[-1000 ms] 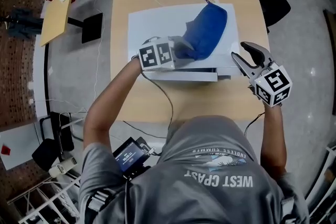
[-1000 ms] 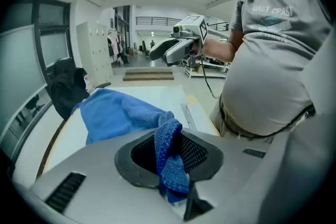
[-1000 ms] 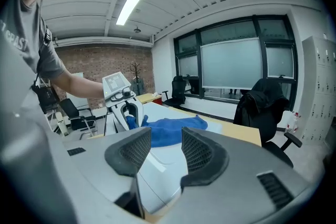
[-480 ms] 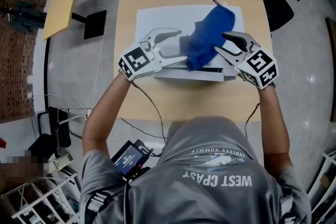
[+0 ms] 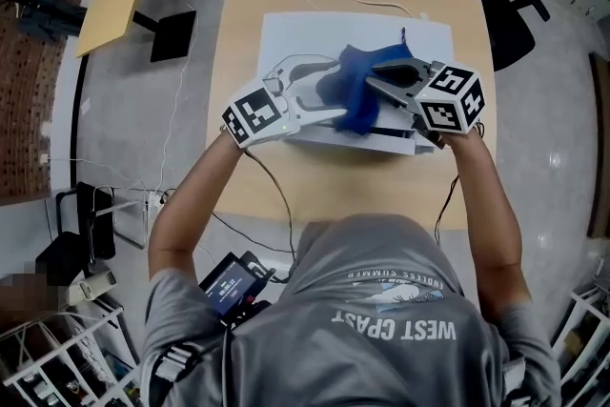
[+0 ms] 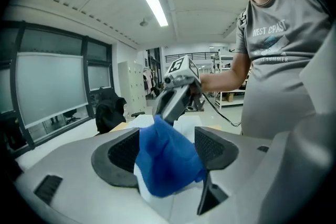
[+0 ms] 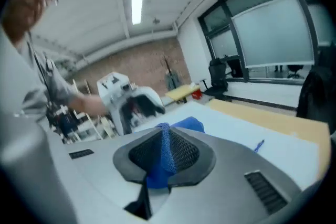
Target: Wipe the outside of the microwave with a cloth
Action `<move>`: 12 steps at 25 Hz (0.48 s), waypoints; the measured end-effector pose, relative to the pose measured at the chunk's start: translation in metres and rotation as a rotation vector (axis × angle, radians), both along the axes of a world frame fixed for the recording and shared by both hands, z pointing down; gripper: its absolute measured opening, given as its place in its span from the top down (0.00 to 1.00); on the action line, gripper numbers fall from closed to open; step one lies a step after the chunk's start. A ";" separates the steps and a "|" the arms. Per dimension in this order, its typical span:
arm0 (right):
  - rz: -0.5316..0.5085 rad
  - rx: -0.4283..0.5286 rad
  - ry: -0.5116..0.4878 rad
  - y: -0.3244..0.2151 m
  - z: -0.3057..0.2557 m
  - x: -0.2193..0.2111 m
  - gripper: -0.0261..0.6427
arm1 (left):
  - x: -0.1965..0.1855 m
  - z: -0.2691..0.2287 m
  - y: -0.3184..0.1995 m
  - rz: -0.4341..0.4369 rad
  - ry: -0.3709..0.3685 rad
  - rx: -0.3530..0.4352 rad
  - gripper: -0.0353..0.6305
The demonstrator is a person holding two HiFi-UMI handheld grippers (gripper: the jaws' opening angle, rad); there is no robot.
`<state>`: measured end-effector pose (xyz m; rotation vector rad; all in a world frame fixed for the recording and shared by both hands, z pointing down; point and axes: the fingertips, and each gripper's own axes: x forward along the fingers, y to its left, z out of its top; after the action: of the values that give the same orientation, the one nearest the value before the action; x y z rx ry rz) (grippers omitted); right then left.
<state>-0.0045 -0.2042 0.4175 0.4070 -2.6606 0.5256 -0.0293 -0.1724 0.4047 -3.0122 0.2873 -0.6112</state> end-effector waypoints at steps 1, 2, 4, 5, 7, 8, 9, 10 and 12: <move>-0.007 -0.030 -0.128 0.004 -0.025 -0.015 0.88 | -0.002 -0.001 0.000 0.000 -0.001 0.016 0.46; -0.022 -0.059 -0.237 0.008 -0.046 -0.030 0.88 | -0.004 -0.003 -0.001 -0.002 0.004 0.035 0.45; -0.067 -0.135 -0.405 0.017 -0.075 -0.055 0.88 | -0.006 -0.014 -0.002 -0.006 0.037 0.084 0.45; -0.088 -0.182 -0.471 0.020 -0.084 -0.065 0.88 | -0.006 -0.021 -0.003 -0.005 0.054 0.114 0.45; -0.111 -0.255 -0.565 0.023 -0.095 -0.077 0.88 | -0.006 -0.031 -0.006 -0.005 0.060 0.178 0.59; -0.109 -0.260 -0.587 0.022 -0.098 -0.077 0.88 | -0.007 -0.033 -0.008 -0.015 0.053 0.200 0.69; -0.093 -0.245 -0.597 0.019 -0.100 -0.074 0.88 | -0.011 -0.034 -0.012 -0.036 0.048 0.210 0.75; -0.062 -0.218 -0.599 0.015 -0.102 -0.069 0.88 | -0.019 -0.033 -0.018 -0.071 0.050 0.210 0.76; 0.031 -0.166 -0.599 0.006 -0.104 -0.057 0.88 | -0.055 -0.025 -0.038 -0.195 0.073 0.183 0.77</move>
<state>-0.0613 -0.1979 0.3139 0.2697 -3.1396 1.0025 -0.0844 -0.2104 0.3793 -2.8543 0.6109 -0.4586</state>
